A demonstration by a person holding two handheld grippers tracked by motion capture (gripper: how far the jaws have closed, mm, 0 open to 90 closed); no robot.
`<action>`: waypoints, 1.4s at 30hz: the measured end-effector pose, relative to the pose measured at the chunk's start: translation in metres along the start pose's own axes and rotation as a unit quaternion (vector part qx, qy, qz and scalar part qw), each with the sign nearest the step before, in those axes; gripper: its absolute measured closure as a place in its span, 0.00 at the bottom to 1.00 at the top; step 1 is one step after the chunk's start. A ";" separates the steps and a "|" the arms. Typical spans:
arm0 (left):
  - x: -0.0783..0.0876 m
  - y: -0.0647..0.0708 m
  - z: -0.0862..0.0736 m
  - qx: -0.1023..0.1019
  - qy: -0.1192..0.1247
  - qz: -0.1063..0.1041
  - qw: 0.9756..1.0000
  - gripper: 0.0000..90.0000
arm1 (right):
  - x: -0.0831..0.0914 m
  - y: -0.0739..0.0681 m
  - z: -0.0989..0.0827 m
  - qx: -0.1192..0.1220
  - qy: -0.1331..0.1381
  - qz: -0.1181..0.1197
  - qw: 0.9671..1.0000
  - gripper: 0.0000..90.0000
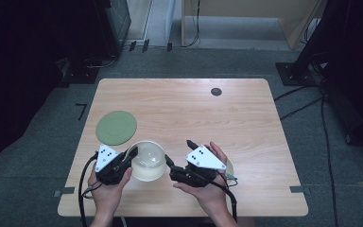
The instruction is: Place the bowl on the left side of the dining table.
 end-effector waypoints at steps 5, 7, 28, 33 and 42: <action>0.001 -0.004 0.000 0.005 0.002 -0.001 1.000 0.94 | 0.007 0.014 -0.004 -0.005 0.010 -0.030 0.999 0.25; 0.001 -0.006 0.000 0.006 0.002 -0.001 1.000 0.94 | 0.010 0.020 -0.007 -0.009 0.010 -0.035 0.999 0.25; 0.005 -0.026 0.001 0.023 0.009 0.016 1.000 0.94 | 0.037 0.080 -0.036 -0.037 -0.007 -0.076 0.996 0.21; 0.007 -0.032 0.000 0.028 0.011 0.019 0.999 0.94 | 0.041 0.089 -0.043 -0.045 -0.012 -0.081 0.996 0.21; 0.009 -0.041 0.000 0.034 0.013 0.026 0.999 0.94 | 0.052 0.114 -0.048 -0.058 -0.014 -0.106 0.993 0.19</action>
Point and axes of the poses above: each handheld gripper's, and its own axes: x roughly backward along the jaws, z roughly out of its top, y roughly to its right, the point moved 8 cm from there along -x, roughly forward along the jaws, and after that the axes turned 3 degrees about x, right-handed, at the moved point
